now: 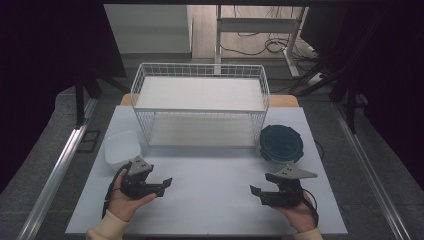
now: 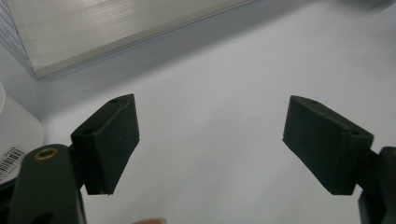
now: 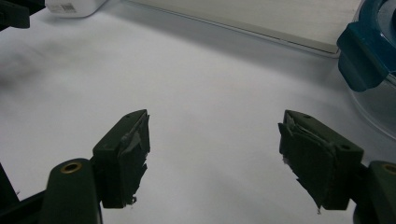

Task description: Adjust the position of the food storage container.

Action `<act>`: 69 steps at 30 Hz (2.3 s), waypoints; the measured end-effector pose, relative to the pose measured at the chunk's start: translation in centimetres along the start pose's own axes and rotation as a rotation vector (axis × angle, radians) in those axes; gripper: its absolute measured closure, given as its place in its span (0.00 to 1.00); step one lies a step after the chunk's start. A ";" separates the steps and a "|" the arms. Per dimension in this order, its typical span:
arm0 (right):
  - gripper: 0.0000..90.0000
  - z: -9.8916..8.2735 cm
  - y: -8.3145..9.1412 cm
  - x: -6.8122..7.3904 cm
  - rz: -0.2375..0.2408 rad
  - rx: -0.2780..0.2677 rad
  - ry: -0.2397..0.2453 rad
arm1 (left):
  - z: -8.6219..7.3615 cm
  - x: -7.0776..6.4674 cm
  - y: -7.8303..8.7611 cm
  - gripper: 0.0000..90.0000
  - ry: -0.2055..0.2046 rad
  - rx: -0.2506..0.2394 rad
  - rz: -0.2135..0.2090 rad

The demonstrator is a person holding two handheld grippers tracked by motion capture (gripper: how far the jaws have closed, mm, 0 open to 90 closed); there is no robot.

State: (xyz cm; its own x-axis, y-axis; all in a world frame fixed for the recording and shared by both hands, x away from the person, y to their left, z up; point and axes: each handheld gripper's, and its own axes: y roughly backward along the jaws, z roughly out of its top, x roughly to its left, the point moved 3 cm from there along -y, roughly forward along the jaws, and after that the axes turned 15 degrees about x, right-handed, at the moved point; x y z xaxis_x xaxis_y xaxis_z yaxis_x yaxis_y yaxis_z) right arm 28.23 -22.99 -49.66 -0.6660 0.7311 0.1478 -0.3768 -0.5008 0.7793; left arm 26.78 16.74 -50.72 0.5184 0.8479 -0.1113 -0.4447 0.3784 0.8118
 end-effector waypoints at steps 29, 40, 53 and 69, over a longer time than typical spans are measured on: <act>0.35 1.2 0.6 0.6 -0.025 0.010 -0.008 | -0.1 0.1 0.5 0.20 0.010 -0.006 -0.014; 0.47 4.7 3.5 -2.7 -0.085 0.035 -0.040 | 0.5 -0.5 0.0 0.20 -0.011 -0.006 -0.022; 0.63 10.0 3.4 -10.8 -0.194 0.151 -0.115 | 0.2 -0.8 -0.6 0.20 -0.021 0.007 -0.031; 0.99 15.1 -1.2 -18.1 -0.323 0.271 -0.160 | -0.6 -0.6 -0.8 0.21 -0.031 0.025 -0.038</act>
State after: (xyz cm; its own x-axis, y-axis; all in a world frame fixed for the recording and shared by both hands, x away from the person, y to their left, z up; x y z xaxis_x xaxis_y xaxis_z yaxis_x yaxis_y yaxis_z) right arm 50.44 -28.62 -44.06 -0.4263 0.9030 -0.0538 -0.3528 -0.1112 0.9291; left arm 26.42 16.13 -51.68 0.5569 0.8212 -0.1248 -0.4064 0.4004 0.8213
